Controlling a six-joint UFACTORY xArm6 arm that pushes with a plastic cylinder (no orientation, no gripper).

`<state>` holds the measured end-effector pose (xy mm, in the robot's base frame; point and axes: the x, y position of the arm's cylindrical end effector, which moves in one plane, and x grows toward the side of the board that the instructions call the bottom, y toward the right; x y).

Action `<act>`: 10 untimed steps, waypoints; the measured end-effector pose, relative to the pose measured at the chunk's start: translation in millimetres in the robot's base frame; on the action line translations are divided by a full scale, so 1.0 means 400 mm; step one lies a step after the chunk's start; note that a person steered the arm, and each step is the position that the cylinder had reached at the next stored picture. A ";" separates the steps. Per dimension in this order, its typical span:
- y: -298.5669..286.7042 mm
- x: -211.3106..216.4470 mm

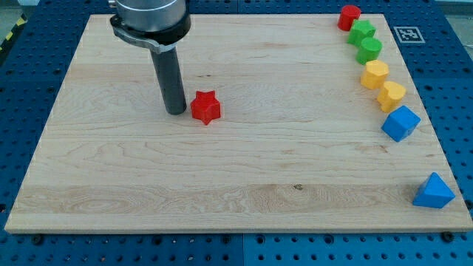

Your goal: Move the red star towards the top left

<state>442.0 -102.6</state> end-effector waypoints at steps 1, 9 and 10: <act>-0.002 0.106; 0.170 -0.141; 0.131 -0.203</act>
<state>360.8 -50.1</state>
